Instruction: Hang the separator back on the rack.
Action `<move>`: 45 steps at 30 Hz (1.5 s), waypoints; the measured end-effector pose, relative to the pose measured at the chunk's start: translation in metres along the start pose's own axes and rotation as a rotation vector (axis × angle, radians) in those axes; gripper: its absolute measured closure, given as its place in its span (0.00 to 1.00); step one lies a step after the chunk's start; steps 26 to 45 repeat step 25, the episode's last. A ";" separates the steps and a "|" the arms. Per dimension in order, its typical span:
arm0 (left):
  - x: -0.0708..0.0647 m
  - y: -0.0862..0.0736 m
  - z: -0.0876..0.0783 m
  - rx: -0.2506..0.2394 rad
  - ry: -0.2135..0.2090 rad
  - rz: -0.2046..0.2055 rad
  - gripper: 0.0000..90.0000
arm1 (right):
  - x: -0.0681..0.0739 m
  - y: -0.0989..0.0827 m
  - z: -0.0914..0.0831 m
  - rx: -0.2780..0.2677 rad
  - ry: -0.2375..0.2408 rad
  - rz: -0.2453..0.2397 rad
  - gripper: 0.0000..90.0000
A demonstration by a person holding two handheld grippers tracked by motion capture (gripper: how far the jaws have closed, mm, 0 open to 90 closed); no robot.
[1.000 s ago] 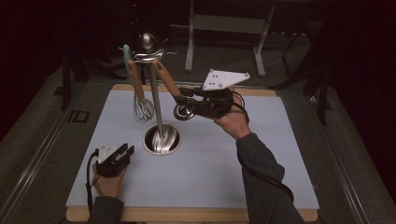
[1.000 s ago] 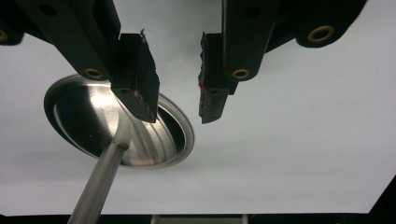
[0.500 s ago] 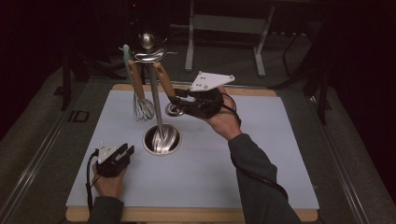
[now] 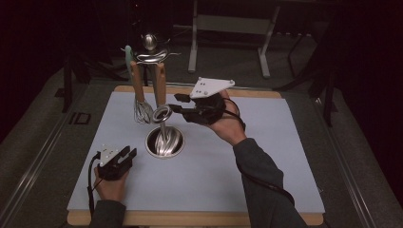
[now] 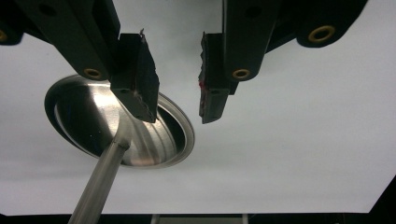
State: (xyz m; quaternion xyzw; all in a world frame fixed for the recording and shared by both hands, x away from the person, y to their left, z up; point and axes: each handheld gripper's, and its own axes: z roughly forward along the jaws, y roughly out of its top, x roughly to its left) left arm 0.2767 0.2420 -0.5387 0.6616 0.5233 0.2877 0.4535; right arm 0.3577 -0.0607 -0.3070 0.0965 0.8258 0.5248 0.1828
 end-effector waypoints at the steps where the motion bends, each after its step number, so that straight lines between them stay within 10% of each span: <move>1: 0.000 0.000 0.000 0.001 0.000 0.001 0.75 | 0.000 -0.001 -0.001 0.004 0.001 0.001 0.70; 25: 0.000 0.000 0.000 0.005 0.001 0.004 0.75 | -0.022 -0.074 -0.038 0.187 -0.033 0.135 0.65; 45: 0.000 0.000 0.000 0.005 0.001 0.004 0.75 | -0.022 -0.074 -0.038 0.187 -0.033 0.135 0.65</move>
